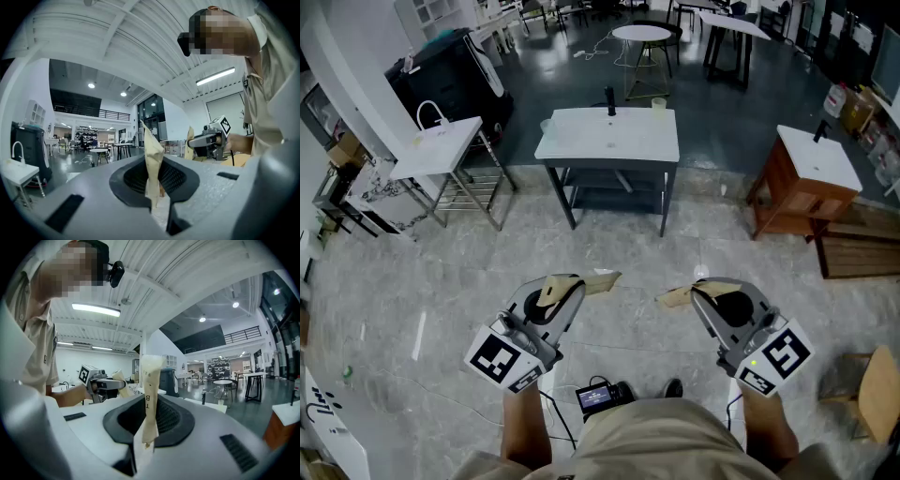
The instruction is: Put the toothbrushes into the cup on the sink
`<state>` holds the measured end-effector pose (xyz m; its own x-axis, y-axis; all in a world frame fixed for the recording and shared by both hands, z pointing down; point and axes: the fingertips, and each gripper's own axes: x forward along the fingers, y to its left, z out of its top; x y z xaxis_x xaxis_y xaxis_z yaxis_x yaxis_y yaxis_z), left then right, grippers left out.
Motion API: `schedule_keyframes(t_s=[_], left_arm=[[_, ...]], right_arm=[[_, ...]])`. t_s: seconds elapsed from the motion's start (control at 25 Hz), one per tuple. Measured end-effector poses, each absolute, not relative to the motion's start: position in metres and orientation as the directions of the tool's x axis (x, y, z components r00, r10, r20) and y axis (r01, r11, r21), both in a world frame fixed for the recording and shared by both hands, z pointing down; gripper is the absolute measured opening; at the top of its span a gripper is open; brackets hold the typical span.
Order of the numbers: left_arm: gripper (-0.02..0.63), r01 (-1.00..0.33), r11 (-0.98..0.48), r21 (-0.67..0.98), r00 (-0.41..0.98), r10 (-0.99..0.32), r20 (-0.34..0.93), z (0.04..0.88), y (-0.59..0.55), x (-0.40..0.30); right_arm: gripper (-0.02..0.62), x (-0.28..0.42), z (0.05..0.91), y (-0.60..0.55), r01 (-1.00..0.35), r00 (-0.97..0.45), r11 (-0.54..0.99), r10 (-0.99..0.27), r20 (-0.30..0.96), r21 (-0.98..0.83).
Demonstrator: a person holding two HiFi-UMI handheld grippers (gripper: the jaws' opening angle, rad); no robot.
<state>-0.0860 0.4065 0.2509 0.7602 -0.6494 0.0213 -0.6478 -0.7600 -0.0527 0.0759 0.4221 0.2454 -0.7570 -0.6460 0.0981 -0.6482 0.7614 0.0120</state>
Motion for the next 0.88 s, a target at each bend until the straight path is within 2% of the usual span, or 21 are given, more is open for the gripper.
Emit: schedule_keyframes(t_s=[0.48,0.88], left_arm=[[0.04,-0.643,-0.765,-0.046,0.765,-0.644,0.01,0.256,0.409,-0.118],[0.04,-0.627,-0.778,-0.028,0.779,-0.627,-0.013,0.257,0.405,-0.145]], right_arm=[[0.041,0.045,0.247,0.424,-0.656,-0.75,0.755,-0.654,0.099,0.018],[0.041,0.03,0.232,0.415,-0.701,-0.712,0.712,-0.7,0.054,-0.023]])
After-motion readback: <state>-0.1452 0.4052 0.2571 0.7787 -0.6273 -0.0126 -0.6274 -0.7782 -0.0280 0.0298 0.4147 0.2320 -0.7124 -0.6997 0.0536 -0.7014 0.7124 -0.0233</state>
